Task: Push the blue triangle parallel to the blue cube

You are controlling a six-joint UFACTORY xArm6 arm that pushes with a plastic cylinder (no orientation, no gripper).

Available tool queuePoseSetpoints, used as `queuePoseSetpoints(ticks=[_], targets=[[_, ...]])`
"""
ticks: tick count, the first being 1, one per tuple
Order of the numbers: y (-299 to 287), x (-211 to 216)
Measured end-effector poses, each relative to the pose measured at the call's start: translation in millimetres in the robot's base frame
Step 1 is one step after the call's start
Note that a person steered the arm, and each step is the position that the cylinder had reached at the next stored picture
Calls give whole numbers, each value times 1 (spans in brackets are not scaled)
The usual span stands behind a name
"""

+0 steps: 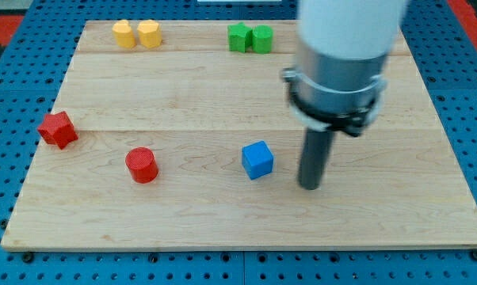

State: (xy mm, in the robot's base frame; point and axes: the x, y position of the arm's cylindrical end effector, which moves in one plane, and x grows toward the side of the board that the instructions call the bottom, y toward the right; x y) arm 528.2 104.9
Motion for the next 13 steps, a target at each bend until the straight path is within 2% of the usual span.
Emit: queuePoseSetpoints(ticks=[1, 2, 3, 5, 6, 7, 8, 9, 10, 11, 12, 13], targets=[[-30, -22], [-74, -14], [-9, -14], [186, -39], [226, -60], [240, -71], [218, -89], [159, -154], [100, -177], [59, -154], [65, -141], [78, -165]])
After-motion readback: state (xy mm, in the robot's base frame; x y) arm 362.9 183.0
